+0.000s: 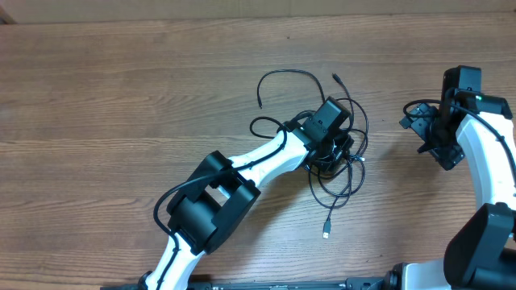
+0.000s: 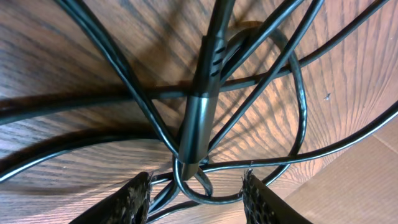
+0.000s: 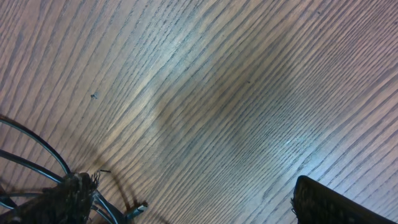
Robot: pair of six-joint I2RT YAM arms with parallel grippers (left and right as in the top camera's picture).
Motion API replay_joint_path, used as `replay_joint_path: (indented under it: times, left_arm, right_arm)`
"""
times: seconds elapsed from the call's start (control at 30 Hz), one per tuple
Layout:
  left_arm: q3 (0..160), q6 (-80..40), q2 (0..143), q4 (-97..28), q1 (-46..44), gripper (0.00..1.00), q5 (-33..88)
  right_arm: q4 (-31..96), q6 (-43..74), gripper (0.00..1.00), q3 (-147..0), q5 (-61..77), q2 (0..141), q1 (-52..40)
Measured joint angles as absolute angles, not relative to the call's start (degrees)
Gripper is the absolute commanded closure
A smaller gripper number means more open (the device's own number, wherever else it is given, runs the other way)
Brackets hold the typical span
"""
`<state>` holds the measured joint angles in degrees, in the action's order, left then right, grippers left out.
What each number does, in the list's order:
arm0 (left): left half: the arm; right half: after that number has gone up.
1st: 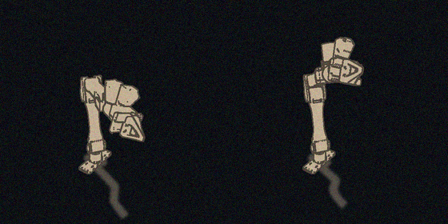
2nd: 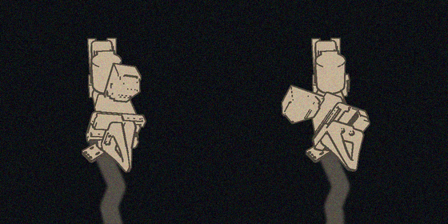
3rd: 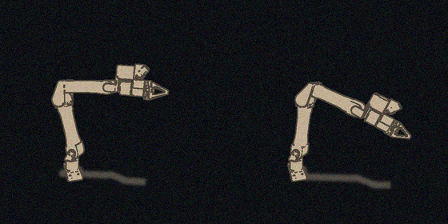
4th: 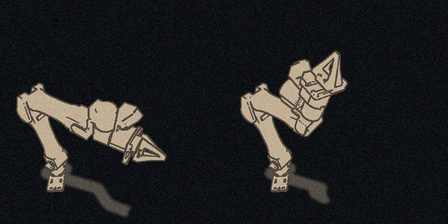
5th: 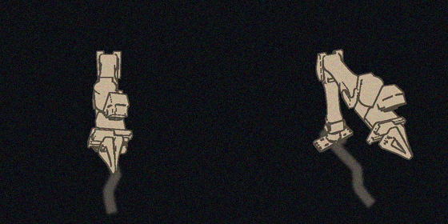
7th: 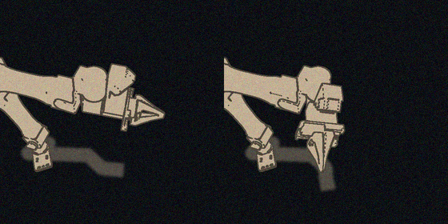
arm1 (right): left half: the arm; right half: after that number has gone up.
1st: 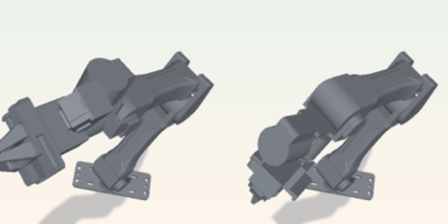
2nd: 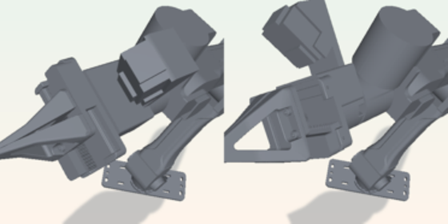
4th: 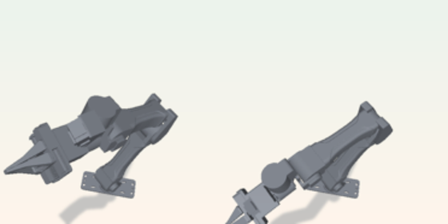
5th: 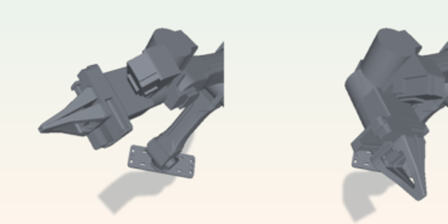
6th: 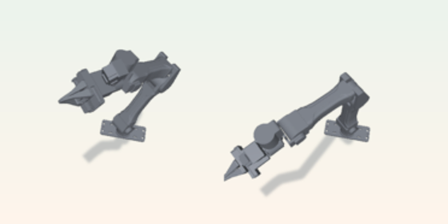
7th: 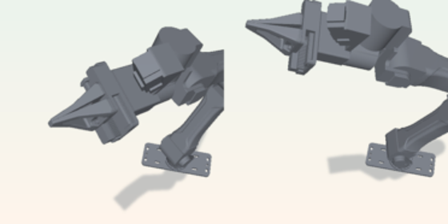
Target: Untangle cables
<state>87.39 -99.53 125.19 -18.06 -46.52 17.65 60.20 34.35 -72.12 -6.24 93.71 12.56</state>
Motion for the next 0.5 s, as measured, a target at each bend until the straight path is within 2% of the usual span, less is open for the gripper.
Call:
replay_joint_path:
  times: [0.1, 0.2, 0.5]
  left_arm:
    - [87.4, -99.5, 125.2, -18.0, -46.5, 0.53, 16.8]
    - [87.4, -99.5, 125.2, -18.0, -46.5, 0.59, 15.9]
    - [87.4, -98.5, 125.2, -18.1, -46.5, 0.60, 13.8]
  right_arm:
    - [60.2, 34.3, 0.00, -72.1, -6.2, 93.7, 12.6]
    - [60.2, 34.3, 0.00, -72.1, -6.2, 93.7, 12.6]
    - [60.2, 34.4, 0.00, -72.1, -6.2, 93.7, 12.6]
